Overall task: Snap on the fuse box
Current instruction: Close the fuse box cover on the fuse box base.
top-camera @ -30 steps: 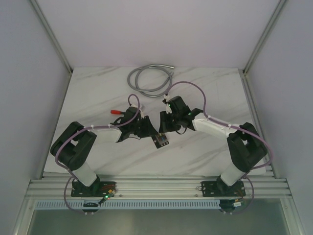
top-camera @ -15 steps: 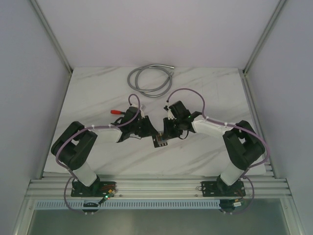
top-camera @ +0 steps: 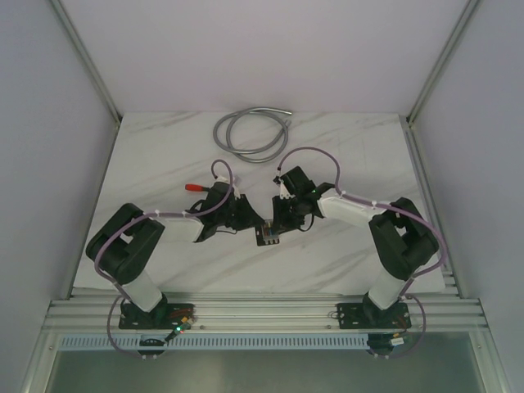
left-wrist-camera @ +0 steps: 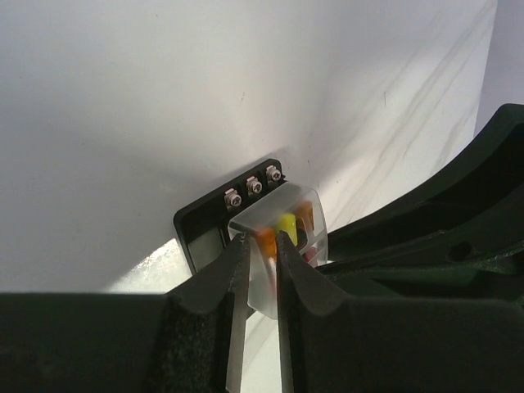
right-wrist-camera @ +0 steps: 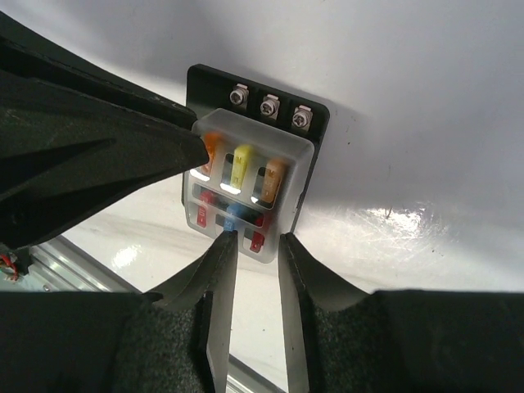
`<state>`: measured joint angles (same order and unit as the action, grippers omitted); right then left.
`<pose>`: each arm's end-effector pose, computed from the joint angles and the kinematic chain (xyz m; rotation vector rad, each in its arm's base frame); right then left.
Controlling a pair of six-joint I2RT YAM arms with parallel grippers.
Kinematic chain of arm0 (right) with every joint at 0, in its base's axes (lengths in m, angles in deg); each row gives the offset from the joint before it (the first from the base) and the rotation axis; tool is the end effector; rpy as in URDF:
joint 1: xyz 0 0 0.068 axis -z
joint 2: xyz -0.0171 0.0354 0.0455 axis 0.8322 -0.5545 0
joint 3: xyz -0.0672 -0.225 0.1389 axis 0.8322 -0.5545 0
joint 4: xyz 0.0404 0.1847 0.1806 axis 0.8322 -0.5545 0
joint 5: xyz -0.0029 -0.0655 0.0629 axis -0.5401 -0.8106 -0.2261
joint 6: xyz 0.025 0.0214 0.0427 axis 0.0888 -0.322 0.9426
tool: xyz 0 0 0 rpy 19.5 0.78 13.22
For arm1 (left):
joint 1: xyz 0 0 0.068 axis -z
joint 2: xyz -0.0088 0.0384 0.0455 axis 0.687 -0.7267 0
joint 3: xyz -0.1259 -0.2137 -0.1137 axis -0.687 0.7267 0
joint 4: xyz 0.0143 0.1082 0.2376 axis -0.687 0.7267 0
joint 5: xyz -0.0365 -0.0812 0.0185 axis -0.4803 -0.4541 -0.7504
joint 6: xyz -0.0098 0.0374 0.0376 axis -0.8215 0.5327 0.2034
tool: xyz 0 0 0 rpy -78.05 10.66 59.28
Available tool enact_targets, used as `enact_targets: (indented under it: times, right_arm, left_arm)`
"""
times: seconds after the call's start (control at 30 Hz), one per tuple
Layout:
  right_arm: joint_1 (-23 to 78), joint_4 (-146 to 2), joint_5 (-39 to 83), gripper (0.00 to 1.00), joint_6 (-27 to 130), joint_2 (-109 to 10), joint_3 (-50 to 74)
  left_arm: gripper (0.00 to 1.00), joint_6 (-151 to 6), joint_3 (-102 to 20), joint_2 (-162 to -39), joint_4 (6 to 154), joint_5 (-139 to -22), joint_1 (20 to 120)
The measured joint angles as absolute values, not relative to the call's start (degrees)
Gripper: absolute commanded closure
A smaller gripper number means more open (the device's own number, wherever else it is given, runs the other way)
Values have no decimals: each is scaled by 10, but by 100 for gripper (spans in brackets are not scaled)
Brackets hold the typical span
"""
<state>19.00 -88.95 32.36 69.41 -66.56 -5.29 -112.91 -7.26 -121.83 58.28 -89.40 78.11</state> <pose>0.2655 0.2160 0.1724 -0.4249 2.6818 0.7661 0.2564 -0.1905 0.1394 -0.1679 2.3872 -1.1310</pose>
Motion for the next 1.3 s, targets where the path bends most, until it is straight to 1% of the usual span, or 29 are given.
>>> enact_targets:
  times: [0.17, 0.2, 0.3, 0.47, 0.5, 0.77, 0.87, 1.1, 1.3]
  right_arm:
    - [177, -900, 296, 73, 694, -658, -46]
    - [175, -900, 290, 70, 693, -655, -47]
    - [167, -898, 270, 56, 690, -645, -50]
    - [164, -891, 239, 45, 693, -611, -72]
    - [163, -888, 238, 44, 696, -603, -76]
    - [148, -857, 244, 41, 729, -583, -82]
    - [140, -852, 248, 40, 746, -583, -89]
    - [130, -850, 249, 41, 767, -604, -103]
    - [120, -852, 258, 49, 773, -627, -94]
  left_arm:
    - [81, -1134, -56, -1202, 571, -870, 791]
    - [79, -1136, -53, -1196, 571, -868, 794]
    - [74, -1143, -40, -1169, 588, -852, 804]
    - [67, -1156, -26, -1124, 651, -839, 819]
    - [66, -1157, -26, -1118, 662, -836, 821]
    - [55, -1157, -44, -1110, 704, -818, 821]
    - [54, -1155, -56, -1111, 709, -816, 821]
    - [59, -1137, -79, -1148, 714, -816, 821]
    - [69, -1140, -73, -1161, 692, -827, 820]
